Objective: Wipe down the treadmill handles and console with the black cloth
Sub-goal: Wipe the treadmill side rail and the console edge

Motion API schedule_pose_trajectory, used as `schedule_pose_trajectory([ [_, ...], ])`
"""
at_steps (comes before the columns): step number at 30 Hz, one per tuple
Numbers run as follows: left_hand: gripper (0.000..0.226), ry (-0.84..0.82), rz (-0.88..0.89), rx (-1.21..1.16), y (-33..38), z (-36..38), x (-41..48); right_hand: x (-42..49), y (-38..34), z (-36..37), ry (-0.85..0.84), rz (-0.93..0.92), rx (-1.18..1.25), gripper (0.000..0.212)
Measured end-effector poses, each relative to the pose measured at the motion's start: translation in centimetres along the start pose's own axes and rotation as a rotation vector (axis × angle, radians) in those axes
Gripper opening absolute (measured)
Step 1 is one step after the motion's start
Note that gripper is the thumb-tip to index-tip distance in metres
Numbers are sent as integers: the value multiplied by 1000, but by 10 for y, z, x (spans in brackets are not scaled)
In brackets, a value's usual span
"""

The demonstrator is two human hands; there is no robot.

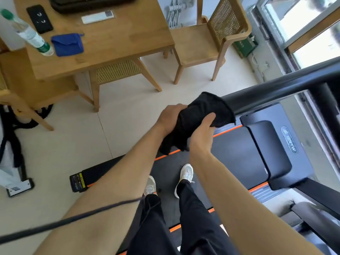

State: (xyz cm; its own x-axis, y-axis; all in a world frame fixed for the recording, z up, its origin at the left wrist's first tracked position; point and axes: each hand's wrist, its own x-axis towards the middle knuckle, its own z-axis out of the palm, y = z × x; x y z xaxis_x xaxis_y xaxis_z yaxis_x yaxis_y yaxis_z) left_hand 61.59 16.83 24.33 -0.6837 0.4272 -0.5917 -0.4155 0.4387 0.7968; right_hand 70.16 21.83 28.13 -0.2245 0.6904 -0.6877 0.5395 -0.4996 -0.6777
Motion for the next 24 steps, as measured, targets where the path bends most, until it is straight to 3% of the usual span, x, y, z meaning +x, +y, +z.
schedule_pose_trajectory([
  [1,35,-53,-10,16,3,-3,3,-7,2,-7,-33,-1,-55,67],
  [3,29,-79,-20,-11,2,-4,2,-22,10,-19,18,-175,-153,51],
  [6,24,-33,29,-8,-7,-3,-6,-40,29,-29,144,-743,-397,51],
  [10,37,168,39,-82,-17,3,-19,11,16,-14,27,-1409,-1024,39],
  [13,24,226,-1,-229,-31,14,-25,44,-12,-5,-60,-1783,-1155,29],
  [17,30,269,-162,-537,-37,15,-30,59,-17,-10,-180,-2178,-1194,23],
  [19,28,202,-234,-644,-40,11,-33,71,-7,-19,-177,-2361,-1288,28],
  [22,29,110,-249,-546,-34,-3,-35,90,6,-33,-49,-2575,-1423,46],
  [24,31,77,-213,-492,-28,-9,-33,94,2,-35,-72,-2652,-1423,48],
])
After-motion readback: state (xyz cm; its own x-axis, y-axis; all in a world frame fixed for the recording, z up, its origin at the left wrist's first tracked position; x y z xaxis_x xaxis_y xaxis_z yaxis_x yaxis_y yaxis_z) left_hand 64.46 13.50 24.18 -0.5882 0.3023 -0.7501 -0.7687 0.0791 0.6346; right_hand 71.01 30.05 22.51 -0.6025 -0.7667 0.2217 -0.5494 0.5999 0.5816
